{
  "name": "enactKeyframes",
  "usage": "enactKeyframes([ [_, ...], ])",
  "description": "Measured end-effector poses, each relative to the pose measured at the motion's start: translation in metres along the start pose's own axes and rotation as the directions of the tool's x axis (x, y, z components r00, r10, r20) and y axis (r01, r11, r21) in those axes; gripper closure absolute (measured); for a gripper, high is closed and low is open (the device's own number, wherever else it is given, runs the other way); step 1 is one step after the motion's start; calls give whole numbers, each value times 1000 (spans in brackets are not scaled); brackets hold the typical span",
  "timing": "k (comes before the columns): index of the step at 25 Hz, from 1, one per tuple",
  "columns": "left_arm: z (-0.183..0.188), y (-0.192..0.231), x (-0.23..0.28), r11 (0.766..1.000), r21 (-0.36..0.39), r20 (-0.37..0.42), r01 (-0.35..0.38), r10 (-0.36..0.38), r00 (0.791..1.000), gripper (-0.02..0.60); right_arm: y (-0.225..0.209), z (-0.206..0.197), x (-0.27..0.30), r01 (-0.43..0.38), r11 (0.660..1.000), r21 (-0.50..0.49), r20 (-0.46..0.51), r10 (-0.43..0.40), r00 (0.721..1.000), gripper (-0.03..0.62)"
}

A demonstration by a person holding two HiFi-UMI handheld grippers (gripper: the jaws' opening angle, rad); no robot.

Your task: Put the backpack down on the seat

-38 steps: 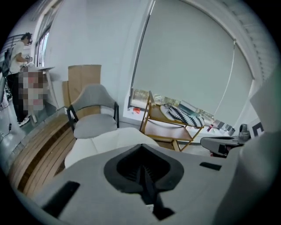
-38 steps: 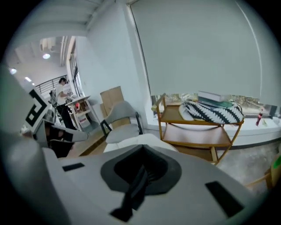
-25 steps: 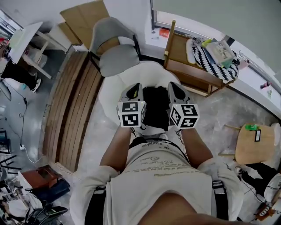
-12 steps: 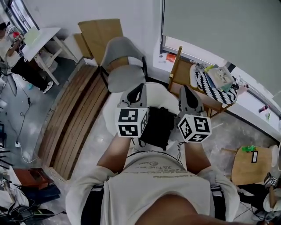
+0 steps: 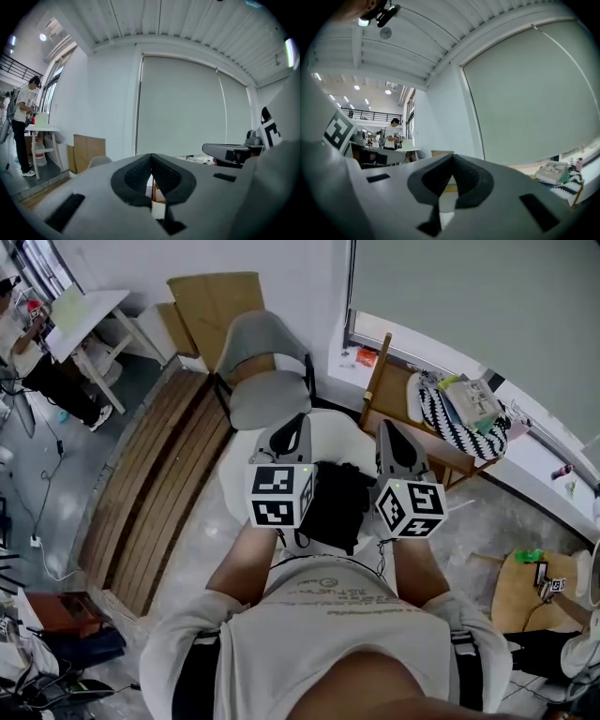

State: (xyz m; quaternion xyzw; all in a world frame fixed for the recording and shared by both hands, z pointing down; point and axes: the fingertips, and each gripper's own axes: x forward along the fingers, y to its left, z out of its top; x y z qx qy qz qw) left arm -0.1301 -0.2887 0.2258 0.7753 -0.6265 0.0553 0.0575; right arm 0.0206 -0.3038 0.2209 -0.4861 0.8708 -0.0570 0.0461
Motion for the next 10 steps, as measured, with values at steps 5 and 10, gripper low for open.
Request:
enactKeyframes([
  [5, 10, 1, -5, 1000, -9, 25, 16, -16, 1000, 560, 9, 5, 1, -19, 1000, -14, 2, 19, 1000, 568],
  [10, 11, 3, -5, 1000, -2, 25, 9, -9, 1000, 560, 14, 11, 0, -14, 998, -63, 17, 15, 1000, 568],
])
